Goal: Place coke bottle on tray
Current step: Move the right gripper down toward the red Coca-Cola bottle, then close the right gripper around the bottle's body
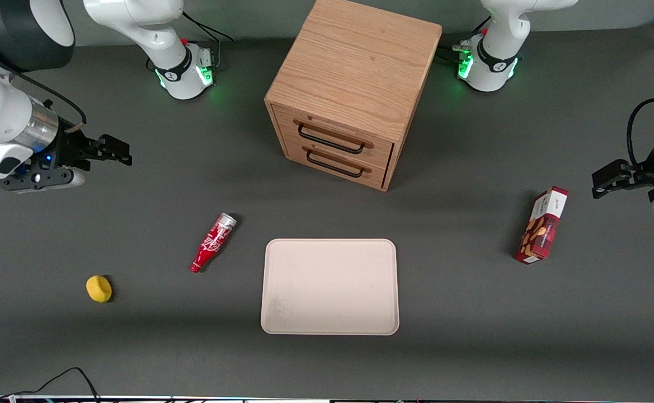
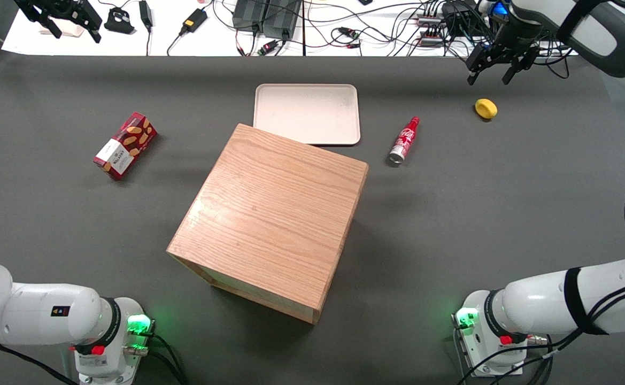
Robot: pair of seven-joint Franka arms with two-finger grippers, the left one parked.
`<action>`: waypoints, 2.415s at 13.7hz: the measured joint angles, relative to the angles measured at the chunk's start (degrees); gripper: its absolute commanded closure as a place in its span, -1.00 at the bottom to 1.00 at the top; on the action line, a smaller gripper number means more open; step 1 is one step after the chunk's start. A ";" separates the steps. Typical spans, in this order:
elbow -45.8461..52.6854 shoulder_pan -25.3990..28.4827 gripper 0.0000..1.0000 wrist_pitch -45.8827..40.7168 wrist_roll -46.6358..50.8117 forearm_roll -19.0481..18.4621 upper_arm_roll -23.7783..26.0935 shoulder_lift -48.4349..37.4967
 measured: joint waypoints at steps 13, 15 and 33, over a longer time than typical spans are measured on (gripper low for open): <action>2.92 0.51 -1.00 8.20 27.87 0.03 9.55 11.90; 2.66 1.06 -1.00 13.09 31.50 -0.30 9.77 17.16; -12.91 1.56 -0.82 49.96 54.99 -15.79 9.81 31.92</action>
